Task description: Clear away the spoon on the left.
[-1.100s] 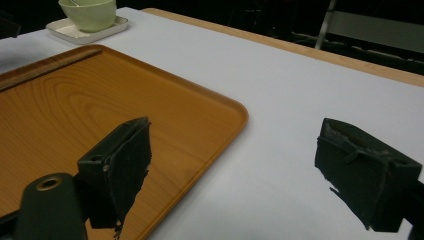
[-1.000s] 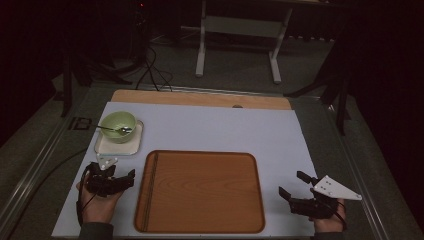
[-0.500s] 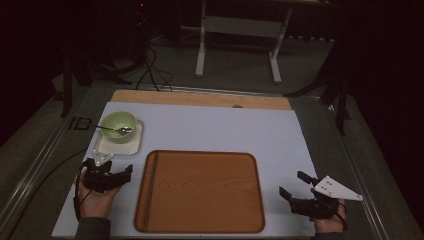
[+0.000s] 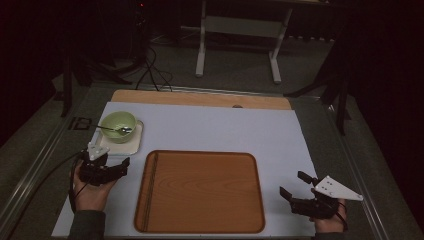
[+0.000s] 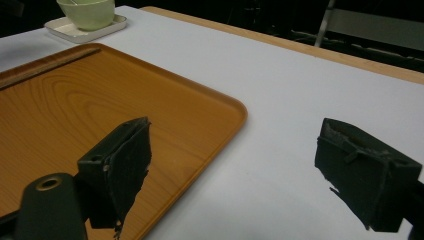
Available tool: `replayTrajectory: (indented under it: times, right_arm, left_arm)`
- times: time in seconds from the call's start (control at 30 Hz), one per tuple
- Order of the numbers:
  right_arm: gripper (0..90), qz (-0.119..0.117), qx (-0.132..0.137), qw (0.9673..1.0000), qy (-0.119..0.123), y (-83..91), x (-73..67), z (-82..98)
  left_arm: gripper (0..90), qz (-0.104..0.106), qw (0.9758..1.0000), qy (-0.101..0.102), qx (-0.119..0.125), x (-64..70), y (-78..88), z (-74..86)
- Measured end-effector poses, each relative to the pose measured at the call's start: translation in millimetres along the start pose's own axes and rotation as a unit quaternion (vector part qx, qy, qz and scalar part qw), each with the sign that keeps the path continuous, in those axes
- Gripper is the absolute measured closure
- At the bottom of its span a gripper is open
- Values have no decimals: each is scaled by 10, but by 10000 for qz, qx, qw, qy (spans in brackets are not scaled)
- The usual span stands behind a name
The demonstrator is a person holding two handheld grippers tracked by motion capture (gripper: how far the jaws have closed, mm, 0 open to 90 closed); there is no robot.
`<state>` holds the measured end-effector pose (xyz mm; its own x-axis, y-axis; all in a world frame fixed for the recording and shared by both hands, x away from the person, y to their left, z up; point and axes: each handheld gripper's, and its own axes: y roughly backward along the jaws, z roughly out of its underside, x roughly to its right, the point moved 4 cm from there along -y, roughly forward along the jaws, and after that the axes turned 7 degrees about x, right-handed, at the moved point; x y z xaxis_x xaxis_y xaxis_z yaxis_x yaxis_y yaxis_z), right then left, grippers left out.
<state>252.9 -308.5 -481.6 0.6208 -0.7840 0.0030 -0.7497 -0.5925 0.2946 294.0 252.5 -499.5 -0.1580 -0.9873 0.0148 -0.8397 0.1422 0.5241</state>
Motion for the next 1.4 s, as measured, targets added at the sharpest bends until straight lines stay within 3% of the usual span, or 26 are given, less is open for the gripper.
replayTrajectory:
  times: [0.73,1.0,1.4]
  right_arm:
    - [144,-12,-19,10000,18,-9,-9,-5]
    - [145,-12,-15,10000,22,-9,-8,-6]
    - [144,-19,-16,10000,26,-14,-10,-5]
  left_arm:
    - [274,36,9994,93,326,-203,49,-227]
    - [274,34,9992,-1,390,-239,-15,-297]
    - [270,54,9990,51,434,-325,-122,-336]
